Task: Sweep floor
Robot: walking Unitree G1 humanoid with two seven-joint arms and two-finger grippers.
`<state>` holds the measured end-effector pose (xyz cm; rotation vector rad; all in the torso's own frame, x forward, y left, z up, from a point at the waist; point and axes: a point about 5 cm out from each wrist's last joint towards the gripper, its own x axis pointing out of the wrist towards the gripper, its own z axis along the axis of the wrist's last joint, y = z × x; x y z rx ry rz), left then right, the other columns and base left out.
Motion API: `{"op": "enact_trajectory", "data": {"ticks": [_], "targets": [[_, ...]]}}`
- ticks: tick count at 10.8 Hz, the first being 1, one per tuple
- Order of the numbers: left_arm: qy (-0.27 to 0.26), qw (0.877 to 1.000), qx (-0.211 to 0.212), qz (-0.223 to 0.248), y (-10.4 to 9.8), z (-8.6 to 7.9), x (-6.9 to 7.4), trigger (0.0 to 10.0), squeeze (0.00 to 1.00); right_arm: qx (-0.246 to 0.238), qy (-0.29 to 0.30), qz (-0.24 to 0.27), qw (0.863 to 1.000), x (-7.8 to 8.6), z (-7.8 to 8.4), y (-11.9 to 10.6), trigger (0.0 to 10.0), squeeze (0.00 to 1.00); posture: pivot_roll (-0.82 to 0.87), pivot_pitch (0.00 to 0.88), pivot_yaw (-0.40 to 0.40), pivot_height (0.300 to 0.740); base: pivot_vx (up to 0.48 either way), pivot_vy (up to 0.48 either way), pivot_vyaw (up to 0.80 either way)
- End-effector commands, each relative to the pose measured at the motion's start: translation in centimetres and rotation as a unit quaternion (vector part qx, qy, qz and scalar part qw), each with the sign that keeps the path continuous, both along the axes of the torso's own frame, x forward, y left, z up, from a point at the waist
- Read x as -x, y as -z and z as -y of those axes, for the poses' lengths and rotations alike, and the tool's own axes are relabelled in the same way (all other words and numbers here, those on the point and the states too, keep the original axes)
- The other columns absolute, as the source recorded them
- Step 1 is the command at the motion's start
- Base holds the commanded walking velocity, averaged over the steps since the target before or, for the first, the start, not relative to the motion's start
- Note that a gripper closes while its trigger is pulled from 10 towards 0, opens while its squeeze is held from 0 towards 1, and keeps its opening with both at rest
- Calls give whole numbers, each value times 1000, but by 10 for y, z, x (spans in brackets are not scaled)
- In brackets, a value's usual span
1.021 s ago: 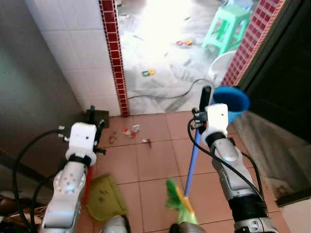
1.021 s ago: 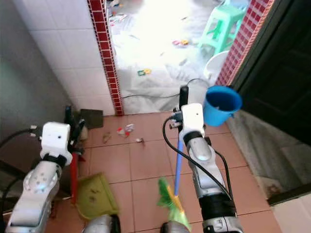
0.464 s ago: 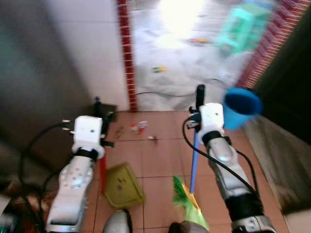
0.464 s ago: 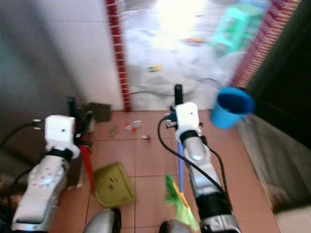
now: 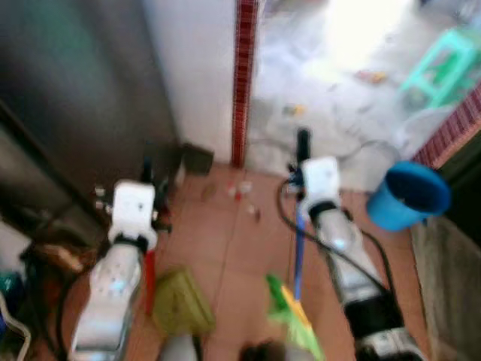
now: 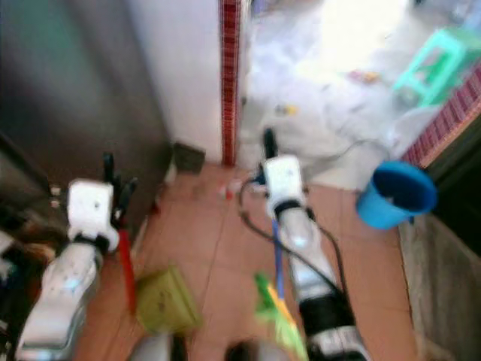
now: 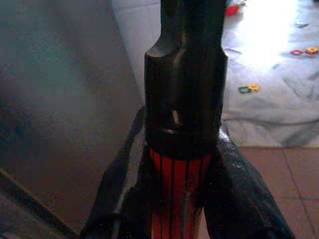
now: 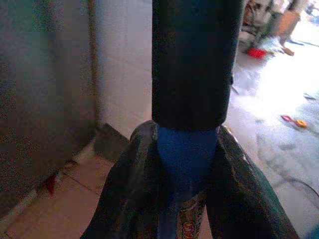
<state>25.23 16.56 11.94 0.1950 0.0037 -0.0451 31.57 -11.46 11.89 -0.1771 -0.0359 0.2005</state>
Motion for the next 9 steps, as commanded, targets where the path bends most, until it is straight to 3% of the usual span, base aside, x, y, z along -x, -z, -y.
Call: {"op": "enact_trajectory", "data": {"ticks": [1,4,6,8,9], "targets": [[1,999,11,37,-14,4,-2,10000,0,6,11,19,1000,-1,8,-7,10000,0,8,92,-9,740,0,0,0],[-25,995,93,35,-11,7,0,10000,0,-19,21,8,1000,-2,10,-2,10000,0,4,95,-17,740,0,0,0],[-29,995,86,42,-11,9,2,10000,0,-24,26,20,999,-4,12,-8,10000,0,3,92,-17,740,0,0,0],[-27,996,68,46,-12,6,-1,10000,0,-13,50,4,999,-6,20,1,10000,0,11,86,-22,740,0,0,0],[-18,997,63,45,-13,3,-4,10000,0,-20,49,3,999,-7,17,-1,10000,0,11,85,-23,740,0,0,-800]]}}
